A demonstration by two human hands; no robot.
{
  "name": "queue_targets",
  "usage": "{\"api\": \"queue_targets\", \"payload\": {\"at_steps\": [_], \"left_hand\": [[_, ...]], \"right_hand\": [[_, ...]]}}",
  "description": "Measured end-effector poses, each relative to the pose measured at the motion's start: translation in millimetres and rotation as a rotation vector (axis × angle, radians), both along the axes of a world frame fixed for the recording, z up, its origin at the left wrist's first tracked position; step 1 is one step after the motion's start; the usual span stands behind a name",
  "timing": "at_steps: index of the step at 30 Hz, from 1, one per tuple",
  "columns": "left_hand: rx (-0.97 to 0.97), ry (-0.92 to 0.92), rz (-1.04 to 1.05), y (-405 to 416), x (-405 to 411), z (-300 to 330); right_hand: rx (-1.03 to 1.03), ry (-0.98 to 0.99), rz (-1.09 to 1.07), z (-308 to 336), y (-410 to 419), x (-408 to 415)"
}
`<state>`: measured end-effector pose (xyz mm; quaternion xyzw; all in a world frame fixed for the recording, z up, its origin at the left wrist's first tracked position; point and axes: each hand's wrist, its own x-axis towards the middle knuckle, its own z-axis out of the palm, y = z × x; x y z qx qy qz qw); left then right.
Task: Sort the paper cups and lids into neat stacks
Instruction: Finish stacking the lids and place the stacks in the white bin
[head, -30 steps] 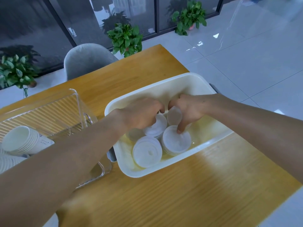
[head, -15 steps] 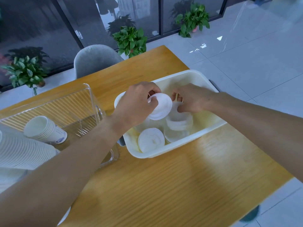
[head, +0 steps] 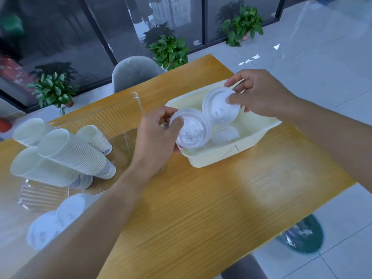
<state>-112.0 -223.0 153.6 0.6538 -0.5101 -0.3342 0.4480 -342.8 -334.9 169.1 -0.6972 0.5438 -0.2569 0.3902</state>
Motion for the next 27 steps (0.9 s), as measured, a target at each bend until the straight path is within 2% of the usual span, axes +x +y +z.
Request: {"api": "queue_targets", "payload": {"at_steps": [7, 18, 20, 23, 25, 27], "left_hand": [[0.144, 0.084, 0.006, 69, 3, -40], [0.463, 0.128, -0.135, 107, 12, -127], [0.484, 0.087, -0.124, 111, 16, -138], [0.451, -0.138, -0.128, 116, 21, -138], [0.364, -0.238, -0.13, 116, 23, -130], [0.23, -0.257, -0.142, 112, 22, -114]], "right_hand": [[0.118, -0.015, 0.034, -12, 79, -15], [0.345, 0.029, -0.031, -104, 143, -10], [0.389, 0.035, -0.032, -118, 147, -8], [0.347, 0.161, -0.02, -128, 149, -9], [0.285, 0.259, -0.007, -123, 148, -11], [0.207, 0.271, -0.001, -108, 145, -11]]}}
